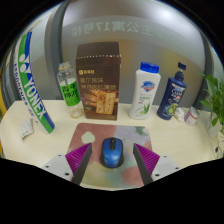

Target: Arrange mouse

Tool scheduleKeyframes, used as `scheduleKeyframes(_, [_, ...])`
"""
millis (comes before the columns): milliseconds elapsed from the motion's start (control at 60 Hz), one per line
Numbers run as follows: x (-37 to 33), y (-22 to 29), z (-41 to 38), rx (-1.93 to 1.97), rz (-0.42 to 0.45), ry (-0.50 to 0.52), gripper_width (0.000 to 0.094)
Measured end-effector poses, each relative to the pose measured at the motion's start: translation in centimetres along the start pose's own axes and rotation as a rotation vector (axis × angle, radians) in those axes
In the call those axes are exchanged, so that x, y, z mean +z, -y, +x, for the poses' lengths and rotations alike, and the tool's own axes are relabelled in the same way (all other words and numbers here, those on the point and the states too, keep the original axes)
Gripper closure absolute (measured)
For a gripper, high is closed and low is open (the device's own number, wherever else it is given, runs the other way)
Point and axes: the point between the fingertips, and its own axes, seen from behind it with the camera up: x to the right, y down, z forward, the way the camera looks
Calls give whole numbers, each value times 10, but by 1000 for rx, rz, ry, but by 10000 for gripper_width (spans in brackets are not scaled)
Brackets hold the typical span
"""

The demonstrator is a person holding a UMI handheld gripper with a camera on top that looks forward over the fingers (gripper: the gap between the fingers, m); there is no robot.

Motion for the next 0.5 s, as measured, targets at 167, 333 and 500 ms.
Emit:
scheduleKeyframes(167, [-74, 11, -3, 4, 46, -31, 80])
scheduleKeyframes(333, [-160, 8, -11, 1, 113, -70, 79])
scheduleKeyframes(500, [-236, -14, -23, -16, 145, -107, 83])
